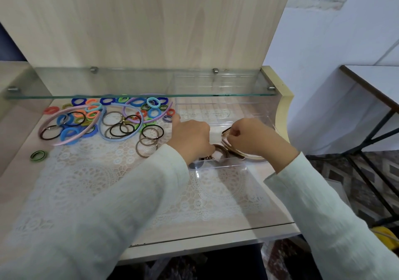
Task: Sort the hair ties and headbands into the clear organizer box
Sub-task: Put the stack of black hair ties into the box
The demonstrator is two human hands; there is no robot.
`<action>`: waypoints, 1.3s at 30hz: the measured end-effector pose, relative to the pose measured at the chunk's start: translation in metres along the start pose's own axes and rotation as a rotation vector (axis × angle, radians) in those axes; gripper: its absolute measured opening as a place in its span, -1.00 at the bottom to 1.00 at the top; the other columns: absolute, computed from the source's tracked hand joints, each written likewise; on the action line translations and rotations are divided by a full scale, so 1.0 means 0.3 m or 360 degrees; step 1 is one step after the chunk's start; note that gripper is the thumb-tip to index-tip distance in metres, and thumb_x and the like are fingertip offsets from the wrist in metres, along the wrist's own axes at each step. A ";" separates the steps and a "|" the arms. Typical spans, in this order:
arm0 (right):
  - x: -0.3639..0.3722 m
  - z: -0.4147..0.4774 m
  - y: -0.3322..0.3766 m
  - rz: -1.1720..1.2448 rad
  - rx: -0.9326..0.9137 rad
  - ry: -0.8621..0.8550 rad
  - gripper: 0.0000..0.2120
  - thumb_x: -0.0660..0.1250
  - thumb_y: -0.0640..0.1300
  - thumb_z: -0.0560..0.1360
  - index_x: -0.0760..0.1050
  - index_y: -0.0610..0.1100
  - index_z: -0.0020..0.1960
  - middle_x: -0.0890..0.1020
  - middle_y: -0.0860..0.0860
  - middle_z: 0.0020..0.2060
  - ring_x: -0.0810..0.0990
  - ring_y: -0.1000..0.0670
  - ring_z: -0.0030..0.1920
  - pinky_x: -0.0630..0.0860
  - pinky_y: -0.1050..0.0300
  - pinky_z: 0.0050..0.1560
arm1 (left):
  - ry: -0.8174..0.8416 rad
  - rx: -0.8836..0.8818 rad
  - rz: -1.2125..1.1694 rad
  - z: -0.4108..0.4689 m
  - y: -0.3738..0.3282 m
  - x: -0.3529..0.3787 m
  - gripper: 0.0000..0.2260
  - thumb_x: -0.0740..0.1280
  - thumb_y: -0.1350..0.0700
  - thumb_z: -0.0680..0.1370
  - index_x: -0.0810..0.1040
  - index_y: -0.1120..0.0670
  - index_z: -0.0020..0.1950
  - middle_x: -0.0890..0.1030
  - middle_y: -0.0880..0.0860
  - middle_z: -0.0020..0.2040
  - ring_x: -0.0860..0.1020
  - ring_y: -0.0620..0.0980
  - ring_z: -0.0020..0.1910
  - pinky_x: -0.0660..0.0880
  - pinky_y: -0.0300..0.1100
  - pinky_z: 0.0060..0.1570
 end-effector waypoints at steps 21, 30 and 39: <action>0.056 0.021 -0.011 -0.0052 0.0151 0.0157 -0.86 0.18 -0.18 0.45 0.51 -0.15 -0.11 0.58 -0.04 -0.31 0.51 -0.04 -0.31 0.43 0.16 -0.30 | -0.0101 0.0007 -0.0020 0.019 0.002 0.014 -0.89 0.34 -0.01 0.51 0.61 -0.01 -0.07 0.65 -0.05 -0.17 0.57 0.00 -0.05 0.03 0.12 0.34; 0.055 0.024 -0.013 -0.0023 0.0139 0.0198 -0.87 0.21 -0.17 0.44 0.54 -0.12 -0.14 0.65 -0.05 -0.27 0.63 -0.08 -0.19 0.61 0.02 -0.10 | -0.0148 0.0015 -0.0098 0.005 -0.005 0.004 -0.86 0.30 0.01 0.53 0.63 -0.01 -0.10 0.65 -0.06 -0.20 0.56 -0.01 -0.08 0.07 0.10 0.32; 0.047 0.019 -0.031 0.0022 0.0139 0.0187 -0.80 0.22 -0.22 0.38 0.61 -0.12 -0.28 0.68 -0.05 -0.33 0.65 -0.10 -0.20 0.63 -0.05 -0.08 | -0.0047 -0.0038 -0.0178 0.006 0.052 -0.026 -0.73 0.14 0.06 0.58 0.64 0.02 -0.07 0.62 -0.04 -0.22 0.48 -0.03 -0.15 0.03 0.14 0.43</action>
Point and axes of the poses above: each hand's wrist, its own z-axis towards the middle knuckle, its own x-axis out of the palm, y = z × x, the point moved 5 cm from there along z, towards the middle knuckle
